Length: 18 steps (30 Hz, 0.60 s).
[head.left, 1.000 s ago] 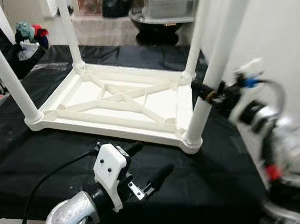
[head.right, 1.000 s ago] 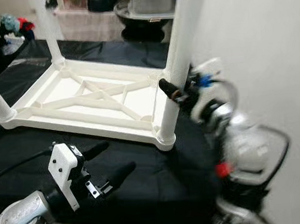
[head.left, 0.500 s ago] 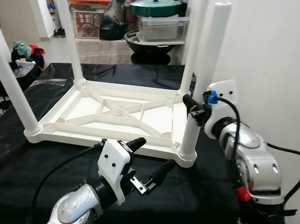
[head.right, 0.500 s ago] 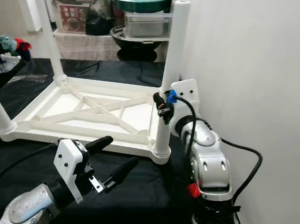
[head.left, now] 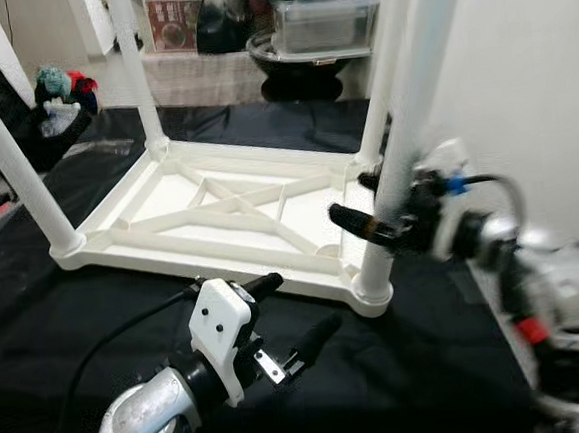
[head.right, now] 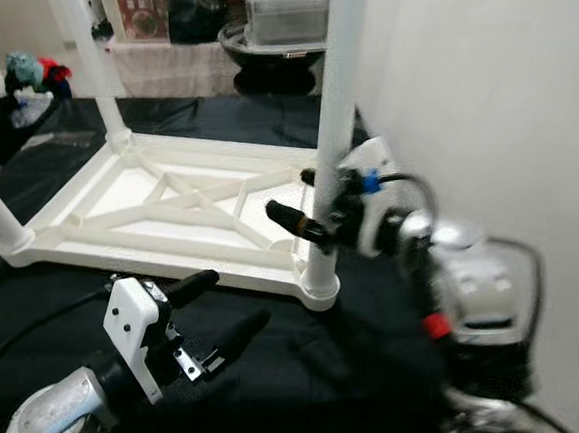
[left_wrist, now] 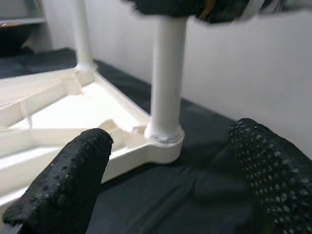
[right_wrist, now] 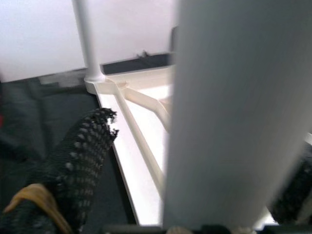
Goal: Building children table
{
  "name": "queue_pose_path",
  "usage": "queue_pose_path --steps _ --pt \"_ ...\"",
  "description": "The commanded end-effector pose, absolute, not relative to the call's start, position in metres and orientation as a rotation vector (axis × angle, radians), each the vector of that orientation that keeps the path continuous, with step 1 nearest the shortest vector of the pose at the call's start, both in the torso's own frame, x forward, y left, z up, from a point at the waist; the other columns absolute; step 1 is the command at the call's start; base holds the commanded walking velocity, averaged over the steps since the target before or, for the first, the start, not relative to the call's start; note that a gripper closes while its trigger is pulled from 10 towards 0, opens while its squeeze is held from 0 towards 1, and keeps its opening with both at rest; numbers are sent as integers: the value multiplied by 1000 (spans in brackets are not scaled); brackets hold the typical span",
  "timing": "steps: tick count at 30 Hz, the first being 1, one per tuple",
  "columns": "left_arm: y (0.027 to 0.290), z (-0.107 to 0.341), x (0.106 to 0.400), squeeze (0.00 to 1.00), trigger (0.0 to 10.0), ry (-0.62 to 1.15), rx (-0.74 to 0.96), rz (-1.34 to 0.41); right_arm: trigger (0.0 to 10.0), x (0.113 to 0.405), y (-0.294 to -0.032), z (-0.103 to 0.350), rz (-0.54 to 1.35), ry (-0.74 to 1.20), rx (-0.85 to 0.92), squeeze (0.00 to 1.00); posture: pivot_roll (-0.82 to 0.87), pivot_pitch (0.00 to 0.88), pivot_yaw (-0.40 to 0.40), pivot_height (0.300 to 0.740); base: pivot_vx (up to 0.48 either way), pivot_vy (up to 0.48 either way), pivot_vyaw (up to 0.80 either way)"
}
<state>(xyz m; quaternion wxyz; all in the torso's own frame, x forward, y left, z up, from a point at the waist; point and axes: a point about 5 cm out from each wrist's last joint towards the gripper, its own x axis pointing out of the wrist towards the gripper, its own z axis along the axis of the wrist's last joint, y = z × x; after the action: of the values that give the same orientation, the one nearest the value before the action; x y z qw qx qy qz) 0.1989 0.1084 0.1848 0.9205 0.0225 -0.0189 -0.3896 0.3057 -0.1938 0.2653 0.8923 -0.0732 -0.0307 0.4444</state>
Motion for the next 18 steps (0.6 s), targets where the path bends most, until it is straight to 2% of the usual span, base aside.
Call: queue_pose_path --steps 1,6,7,8,9,12,13,14,15,18 --pt "111 184 195 0 10000 -16 47 -803 10000 306 -203 272 1003 -99 -123 1000 34 125 -62 740 0 0 0" --pt "111 184 192 0 10000 -5 48 -806 10000 307 -209 278 1060 -109 -116 1000 47 136 -58 740 0 0 0" --pt "112 183 189 0 10000 6 47 -808 10000 310 -213 284 1119 -116 -126 345 65 151 -48 740 0 0 0" --pt "112 183 189 0 10000 6 47 -808 10000 310 -213 284 1119 -116 -126 345 65 151 -48 740 0 0 0" --pt "113 184 186 0 10000 14 49 -809 10000 315 -216 291 1148 -137 -123 0 74 157 -46 740 0 0 0" --pt "115 185 183 0 10000 20 53 -807 10000 320 -220 302 1200 -176 -108 0 84 156 -46 740 0 0 0" --pt "115 185 183 0 10000 21 55 -805 9020 321 -222 305 1229 -189 -93 0 93 157 -49 740 0 0 0" --pt "115 185 183 0 10000 21 55 -805 9020 321 -222 305 1229 -189 -93 0 93 157 -49 740 0 0 0" --pt "115 185 182 0 10000 22 56 -803 0 321 -223 306 1245 -193 -90 0 92 155 -50 740 0 0 0" --pt "116 185 182 0 10000 25 55 -799 0 321 -224 306 1289 -196 -92 0 90 152 -51 740 0 0 0"
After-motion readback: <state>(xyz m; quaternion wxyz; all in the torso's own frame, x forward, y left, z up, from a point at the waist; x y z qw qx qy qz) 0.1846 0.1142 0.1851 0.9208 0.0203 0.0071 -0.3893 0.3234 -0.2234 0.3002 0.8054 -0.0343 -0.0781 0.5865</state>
